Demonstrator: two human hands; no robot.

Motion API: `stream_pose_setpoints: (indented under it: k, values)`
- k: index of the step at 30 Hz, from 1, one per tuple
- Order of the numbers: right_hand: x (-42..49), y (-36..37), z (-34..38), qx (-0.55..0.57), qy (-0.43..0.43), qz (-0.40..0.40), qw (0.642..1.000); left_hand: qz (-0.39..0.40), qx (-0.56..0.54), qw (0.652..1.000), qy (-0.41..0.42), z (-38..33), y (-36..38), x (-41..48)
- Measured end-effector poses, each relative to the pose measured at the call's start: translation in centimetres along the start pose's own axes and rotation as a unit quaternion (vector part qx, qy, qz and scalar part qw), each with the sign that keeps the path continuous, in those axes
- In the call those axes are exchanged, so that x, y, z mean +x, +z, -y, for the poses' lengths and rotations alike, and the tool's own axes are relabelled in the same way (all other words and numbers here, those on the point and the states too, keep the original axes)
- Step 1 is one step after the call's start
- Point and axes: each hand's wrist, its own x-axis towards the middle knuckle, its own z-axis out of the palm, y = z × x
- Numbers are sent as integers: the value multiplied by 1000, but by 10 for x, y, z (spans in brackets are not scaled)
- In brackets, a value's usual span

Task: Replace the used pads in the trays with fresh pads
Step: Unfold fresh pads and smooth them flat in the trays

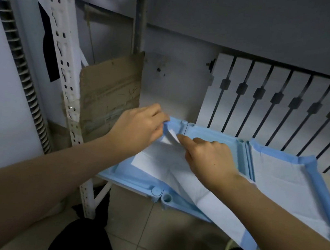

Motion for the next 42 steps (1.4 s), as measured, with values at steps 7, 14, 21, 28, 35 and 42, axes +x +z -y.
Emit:
stream_pose_setpoints:
  k: [7, 14, 21, 28, 35, 42]
  values:
    - [-9, 14, 13, -78, -41, 98, 991, 202, -72, 964, -156, -7, -8, -28]
    - [-20, 21, 24, -51, -47, 110, 991, 225, -445, 684, -533, -14, -11, -47]
    - [-8, 13, 21, -11, 20, 125, 992, 10, -555, 595, -581, -19, -6, -57]
    - [-7, 9, 14, -26, 21, 96, 995, 32, -376, 821, -428, -26, -15, -48]
    - [-7, 13, 19, -90, -18, 103, 990, 127, -160, 925, -321, -35, -1, -46]
    - [-12, 10, 16, -108, -19, 121, 987, 246, -109, 881, -388, -1, 2, -60]
